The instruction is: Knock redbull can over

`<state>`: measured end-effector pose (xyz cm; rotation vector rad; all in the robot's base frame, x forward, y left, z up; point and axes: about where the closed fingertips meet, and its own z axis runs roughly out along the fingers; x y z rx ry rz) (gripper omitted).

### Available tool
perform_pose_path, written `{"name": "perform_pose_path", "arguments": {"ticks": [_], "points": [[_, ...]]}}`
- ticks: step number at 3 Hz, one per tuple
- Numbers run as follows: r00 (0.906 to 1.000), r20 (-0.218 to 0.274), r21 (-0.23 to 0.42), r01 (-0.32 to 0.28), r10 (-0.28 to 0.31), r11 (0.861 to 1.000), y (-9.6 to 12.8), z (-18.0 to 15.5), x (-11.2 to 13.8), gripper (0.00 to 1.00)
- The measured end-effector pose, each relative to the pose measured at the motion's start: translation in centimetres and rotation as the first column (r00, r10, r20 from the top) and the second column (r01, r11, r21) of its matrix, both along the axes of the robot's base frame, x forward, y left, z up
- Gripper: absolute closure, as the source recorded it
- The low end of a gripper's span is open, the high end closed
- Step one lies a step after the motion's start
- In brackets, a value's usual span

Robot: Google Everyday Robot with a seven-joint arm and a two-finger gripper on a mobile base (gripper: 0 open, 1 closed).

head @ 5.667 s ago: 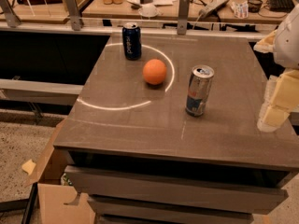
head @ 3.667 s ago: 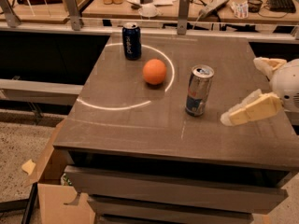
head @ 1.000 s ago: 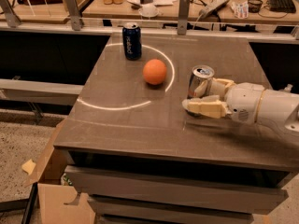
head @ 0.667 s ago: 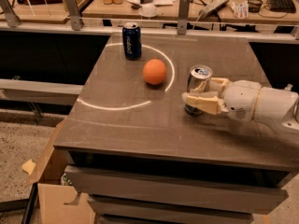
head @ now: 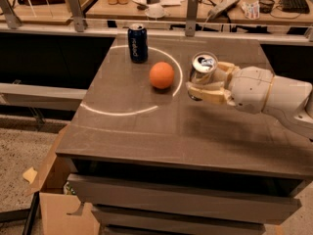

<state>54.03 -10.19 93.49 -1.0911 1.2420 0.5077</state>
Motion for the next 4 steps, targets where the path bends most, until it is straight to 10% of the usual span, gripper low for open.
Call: {"name": "perform_pose_path", "arguments": {"ticks": [2,3,4], "points": [[0.9964,0.083,-0.040,-0.013,0.017,0.999,0.5,0.4,-0.1,1.00],[0.9801,0.182,-0.142,-0.053,0.078,0.988,0.9,0.7,-0.7,1.00],[0.9320,0.303,-0.310,-0.101,0.199,0.945,1.7,1.0,-1.6,1.00]]}}
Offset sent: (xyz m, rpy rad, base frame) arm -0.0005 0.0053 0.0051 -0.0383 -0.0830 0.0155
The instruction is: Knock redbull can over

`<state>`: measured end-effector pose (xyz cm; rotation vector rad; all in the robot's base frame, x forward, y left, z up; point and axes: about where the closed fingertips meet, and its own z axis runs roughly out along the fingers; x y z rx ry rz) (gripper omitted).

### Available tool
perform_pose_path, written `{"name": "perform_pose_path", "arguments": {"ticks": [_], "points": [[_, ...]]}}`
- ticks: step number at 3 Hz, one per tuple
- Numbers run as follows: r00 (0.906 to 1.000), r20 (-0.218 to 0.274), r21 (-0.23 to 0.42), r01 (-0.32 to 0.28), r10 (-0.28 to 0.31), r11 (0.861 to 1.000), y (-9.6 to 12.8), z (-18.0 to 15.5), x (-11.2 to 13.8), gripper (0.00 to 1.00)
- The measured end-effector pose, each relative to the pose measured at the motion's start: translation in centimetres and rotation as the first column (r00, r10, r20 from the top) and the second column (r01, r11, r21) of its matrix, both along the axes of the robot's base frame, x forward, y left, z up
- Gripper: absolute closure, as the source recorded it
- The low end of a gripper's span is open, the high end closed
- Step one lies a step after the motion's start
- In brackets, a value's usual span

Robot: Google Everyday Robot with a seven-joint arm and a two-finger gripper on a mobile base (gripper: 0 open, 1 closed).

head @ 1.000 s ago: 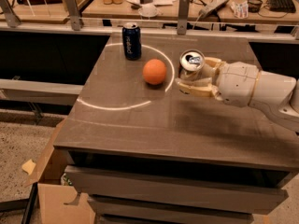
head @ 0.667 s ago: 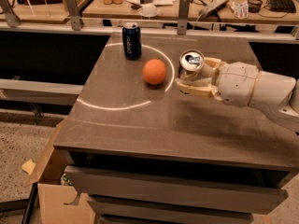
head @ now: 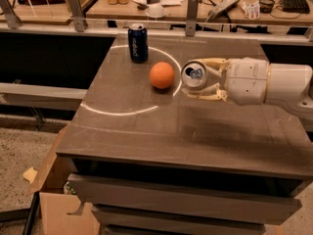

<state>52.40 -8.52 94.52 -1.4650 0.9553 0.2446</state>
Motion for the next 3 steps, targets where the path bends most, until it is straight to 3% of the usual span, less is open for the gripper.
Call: {"name": "perform_pose_path", "arguments": {"ticks": [1,2,3], "points": [[0.9940,0.088,-0.117,-0.053,0.064,0.992,0.41,-0.03,-0.53,1.00],[0.9859,0.132,-0.182,-0.078,0.103,0.980,0.57,-0.09,-0.78,1.00],[0.9836,0.142,-0.197,-0.083,0.112,0.977,0.61,-0.13,-0.84,1.00]]}}
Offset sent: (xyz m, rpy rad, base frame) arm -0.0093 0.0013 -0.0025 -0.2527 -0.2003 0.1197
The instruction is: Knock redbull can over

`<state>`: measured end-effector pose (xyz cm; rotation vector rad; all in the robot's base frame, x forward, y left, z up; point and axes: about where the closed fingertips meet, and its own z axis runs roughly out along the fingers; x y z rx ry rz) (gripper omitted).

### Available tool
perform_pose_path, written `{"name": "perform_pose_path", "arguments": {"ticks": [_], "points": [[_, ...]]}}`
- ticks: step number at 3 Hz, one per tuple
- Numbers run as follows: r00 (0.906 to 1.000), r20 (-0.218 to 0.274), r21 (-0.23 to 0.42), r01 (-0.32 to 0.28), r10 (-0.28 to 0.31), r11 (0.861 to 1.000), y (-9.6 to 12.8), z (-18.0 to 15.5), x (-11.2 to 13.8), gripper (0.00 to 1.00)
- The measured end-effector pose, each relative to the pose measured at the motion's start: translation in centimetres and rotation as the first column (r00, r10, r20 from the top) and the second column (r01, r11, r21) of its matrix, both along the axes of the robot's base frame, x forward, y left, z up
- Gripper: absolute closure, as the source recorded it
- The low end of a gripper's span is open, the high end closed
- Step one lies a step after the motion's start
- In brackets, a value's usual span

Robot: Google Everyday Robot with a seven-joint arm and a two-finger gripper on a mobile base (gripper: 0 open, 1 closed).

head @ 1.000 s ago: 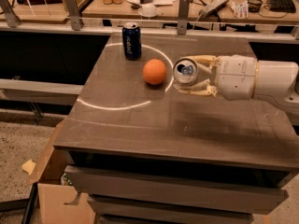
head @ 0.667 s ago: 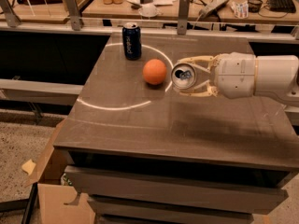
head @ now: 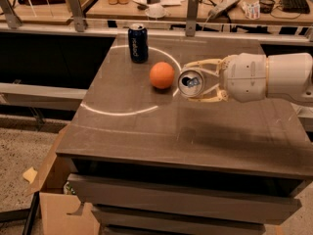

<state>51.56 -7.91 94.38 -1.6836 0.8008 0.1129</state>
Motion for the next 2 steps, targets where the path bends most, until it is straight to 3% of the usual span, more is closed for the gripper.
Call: {"name": "perform_pose_path", "arguments": {"ticks": [1,2], "points": [[0.9999,0.005,-0.025,-0.010,0.010,1.000,0.33,0.04,0.02,1.00],[0.9990,0.025,-0.142,-0.033,0.037,0.989,0.37,0.19,0.78,1.00]]}}
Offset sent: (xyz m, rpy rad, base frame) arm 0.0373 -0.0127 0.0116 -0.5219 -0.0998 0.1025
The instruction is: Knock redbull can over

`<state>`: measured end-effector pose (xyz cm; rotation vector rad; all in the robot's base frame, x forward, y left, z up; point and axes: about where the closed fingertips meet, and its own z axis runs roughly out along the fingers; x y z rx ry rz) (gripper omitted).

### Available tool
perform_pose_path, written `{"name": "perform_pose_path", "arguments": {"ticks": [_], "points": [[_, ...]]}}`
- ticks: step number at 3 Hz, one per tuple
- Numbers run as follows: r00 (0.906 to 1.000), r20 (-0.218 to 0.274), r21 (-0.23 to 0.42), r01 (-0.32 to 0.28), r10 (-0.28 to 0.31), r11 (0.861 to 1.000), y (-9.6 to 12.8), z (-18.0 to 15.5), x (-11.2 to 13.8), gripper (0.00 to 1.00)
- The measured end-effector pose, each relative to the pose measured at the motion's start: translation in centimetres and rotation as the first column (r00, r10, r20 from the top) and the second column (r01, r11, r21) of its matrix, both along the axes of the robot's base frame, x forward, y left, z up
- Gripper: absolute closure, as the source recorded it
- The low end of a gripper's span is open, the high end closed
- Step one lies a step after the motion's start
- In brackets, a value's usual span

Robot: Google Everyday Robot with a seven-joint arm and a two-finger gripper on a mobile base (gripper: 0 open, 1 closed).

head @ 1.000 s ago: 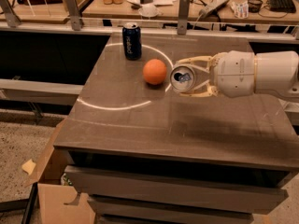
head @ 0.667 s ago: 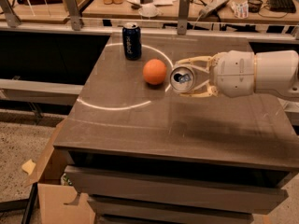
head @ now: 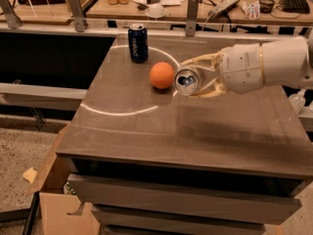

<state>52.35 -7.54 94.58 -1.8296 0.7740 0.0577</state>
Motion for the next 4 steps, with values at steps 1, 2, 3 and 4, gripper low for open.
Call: {"name": "perform_pose_path", "arguments": {"ticks": [1,2,3,4], "points": [[0.9983,0.027,-0.231,-0.045,0.052,0.972,-0.3,-0.2,1.2,1.00],[0.9921,0.030,-0.438,-0.097,0.122,0.894,-0.6,-1.6,1.6,1.00],[0.9811,-0.016,-0.599,-0.164,0.193,0.784,-0.8,-3.8,0.7,1.00],[0.9751,-0.040,-0.750,-0.174,0.218,0.638,-1.2,-6.0,0.0,0.99]]}}
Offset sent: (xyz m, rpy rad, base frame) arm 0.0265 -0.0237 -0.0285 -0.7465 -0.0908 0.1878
